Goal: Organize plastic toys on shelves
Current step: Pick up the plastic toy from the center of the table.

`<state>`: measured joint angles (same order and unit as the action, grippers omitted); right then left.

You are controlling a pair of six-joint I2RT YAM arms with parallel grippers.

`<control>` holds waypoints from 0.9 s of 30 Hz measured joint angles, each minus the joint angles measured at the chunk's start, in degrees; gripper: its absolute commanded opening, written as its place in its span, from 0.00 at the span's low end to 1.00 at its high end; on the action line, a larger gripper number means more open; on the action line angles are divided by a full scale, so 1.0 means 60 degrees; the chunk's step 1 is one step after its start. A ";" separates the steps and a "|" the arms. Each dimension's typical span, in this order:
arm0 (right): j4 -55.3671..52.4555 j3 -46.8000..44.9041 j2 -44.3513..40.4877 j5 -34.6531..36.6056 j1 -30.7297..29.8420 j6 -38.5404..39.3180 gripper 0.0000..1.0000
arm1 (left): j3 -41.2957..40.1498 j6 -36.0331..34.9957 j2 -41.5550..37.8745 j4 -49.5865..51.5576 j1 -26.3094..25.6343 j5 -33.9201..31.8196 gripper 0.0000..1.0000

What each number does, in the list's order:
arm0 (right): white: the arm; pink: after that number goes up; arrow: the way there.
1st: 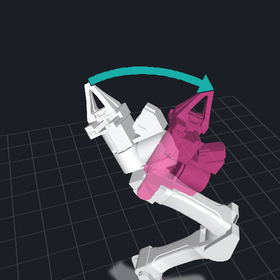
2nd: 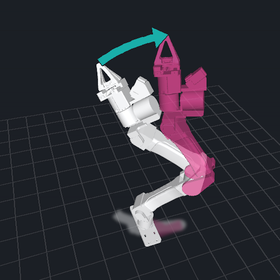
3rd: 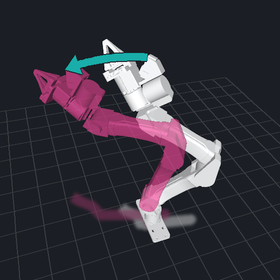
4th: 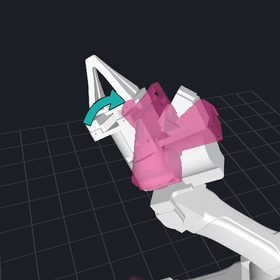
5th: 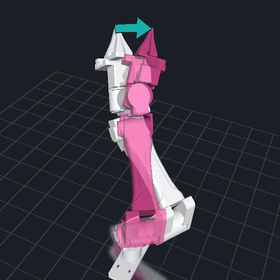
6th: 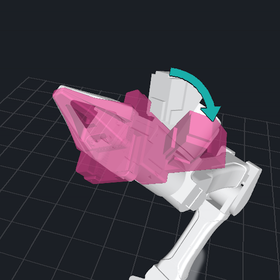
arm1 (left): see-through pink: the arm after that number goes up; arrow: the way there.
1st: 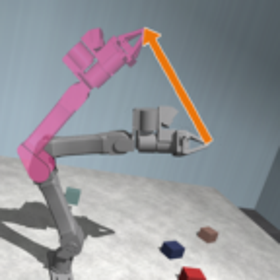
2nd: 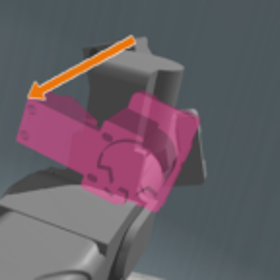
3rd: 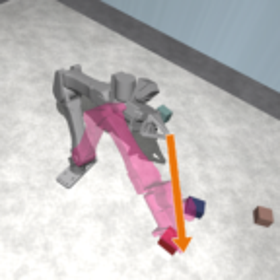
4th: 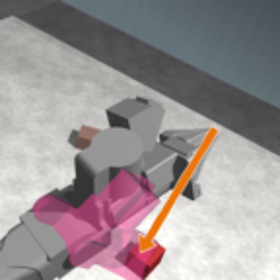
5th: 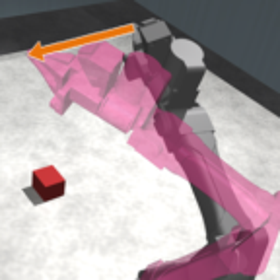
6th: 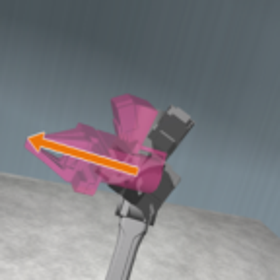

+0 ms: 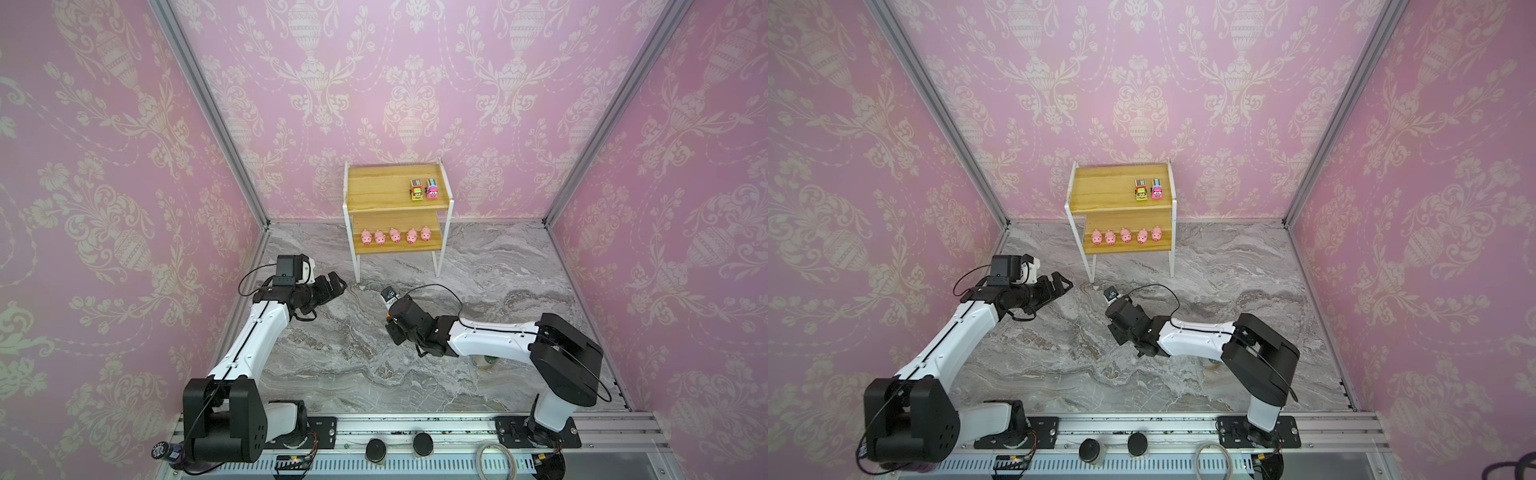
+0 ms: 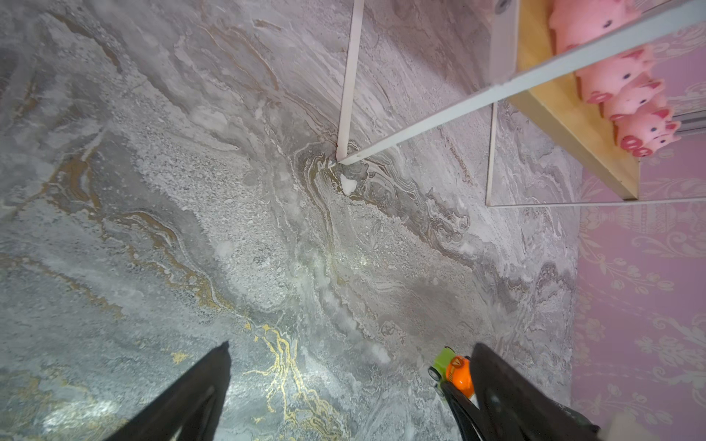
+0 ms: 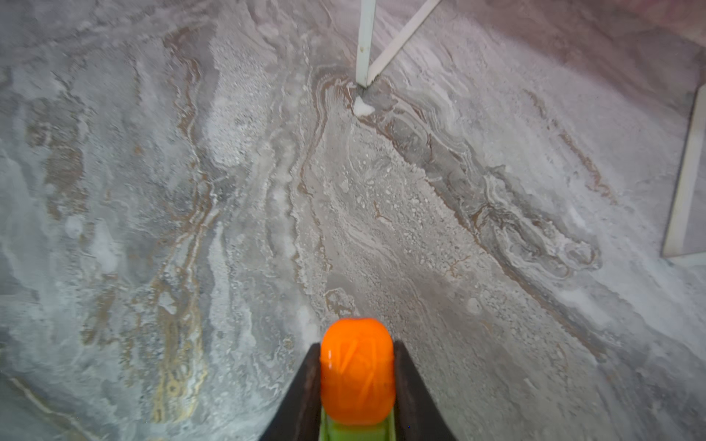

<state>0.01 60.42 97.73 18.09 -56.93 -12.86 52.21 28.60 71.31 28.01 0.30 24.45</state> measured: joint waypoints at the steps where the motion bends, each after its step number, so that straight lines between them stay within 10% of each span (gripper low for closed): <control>1: -0.0240 0.0186 -0.0262 0.0000 -0.0004 -0.0004 0.21 | 0.0000 -0.0026 -0.0164 0.0007 0.0000 -0.0066 0.99; 12: -0.3187 0.3585 -0.2036 0.0233 0.0000 -0.0076 0.20 | 0.1239 -0.0659 -0.1526 0.0801 -0.1060 -0.1647 0.99; 27: -0.5497 0.9562 0.0080 0.1271 0.0630 0.0066 0.20 | 0.3391 -0.3428 -0.1377 0.0306 -0.2900 -0.2539 0.99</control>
<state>-32.97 117.80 98.21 25.71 -53.15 -12.47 72.55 8.03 63.05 29.85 -17.10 9.21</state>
